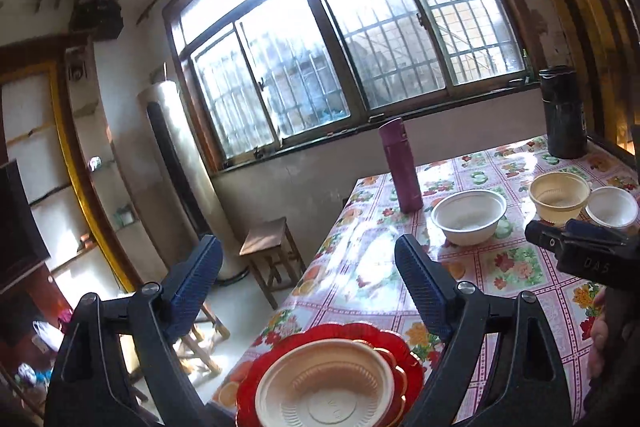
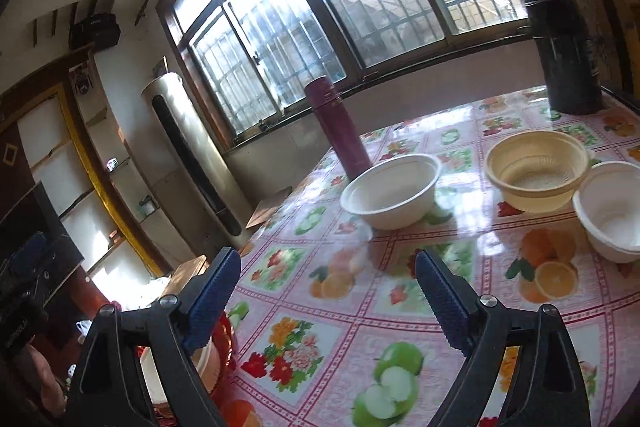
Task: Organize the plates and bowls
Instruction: 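Lower the beige plate onto the red plates and open the left gripper, then move the left gripper to the rim of the white bowl, then close the left gripper on the white bowl's rim, then lift the white bowl with the left gripper over the plate stack, then lower the white bowl onto the beige plate and open the left gripper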
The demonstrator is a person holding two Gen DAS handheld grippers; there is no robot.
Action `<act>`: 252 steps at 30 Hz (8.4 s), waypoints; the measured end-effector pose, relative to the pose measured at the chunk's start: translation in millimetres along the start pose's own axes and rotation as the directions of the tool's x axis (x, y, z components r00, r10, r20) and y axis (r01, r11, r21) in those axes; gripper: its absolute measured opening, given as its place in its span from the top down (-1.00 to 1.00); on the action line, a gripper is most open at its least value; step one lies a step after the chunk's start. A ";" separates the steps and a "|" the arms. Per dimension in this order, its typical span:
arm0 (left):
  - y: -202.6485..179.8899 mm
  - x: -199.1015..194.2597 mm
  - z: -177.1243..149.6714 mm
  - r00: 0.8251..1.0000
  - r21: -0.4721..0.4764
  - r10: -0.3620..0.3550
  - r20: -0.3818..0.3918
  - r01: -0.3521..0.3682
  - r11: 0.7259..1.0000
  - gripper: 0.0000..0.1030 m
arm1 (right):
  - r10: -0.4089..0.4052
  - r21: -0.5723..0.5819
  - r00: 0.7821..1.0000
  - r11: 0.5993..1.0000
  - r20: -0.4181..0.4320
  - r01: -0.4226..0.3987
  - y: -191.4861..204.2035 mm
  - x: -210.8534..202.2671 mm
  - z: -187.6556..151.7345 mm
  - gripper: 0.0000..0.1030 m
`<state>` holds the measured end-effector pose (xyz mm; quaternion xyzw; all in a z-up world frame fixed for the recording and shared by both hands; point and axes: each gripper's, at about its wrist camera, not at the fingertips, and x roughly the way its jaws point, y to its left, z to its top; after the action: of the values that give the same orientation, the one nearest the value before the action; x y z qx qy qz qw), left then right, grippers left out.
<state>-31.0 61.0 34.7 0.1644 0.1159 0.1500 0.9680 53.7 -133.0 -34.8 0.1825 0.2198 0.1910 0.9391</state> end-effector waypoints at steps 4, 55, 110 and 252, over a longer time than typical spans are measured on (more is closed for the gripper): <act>-58.0 2.4 18.0 0.997 0.094 -0.045 0.069 0.038 0.995 -0.76 | -0.116 0.040 0.989 0.993 0.087 0.113 -59.1 -31.2 26.1 -0.77; -327.5 117.4 30.1 0.628 -0.199 -0.582 -0.516 0.573 0.795 -0.76 | -0.427 0.229 0.904 0.879 -0.016 0.419 -262.5 -85.3 68.6 -0.86; -327.4 144.1 14.0 0.475 -0.337 -0.674 -0.566 0.612 0.715 -0.76 | -0.262 0.331 0.954 0.896 -0.148 0.297 -270.7 -62.2 57.3 -0.71; 103.3 63.9 -93.7 0.870 -0.313 -0.126 -0.477 -0.034 0.949 -0.43 | 0.086 -0.225 0.947 0.961 -0.310 -0.161 154.1 58.8 -77.8 -0.25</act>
<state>-23.3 201.6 -26.1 -0.0365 0.3366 0.1799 0.9236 22.1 45.6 -54.4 0.0468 0.3212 0.3009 0.8967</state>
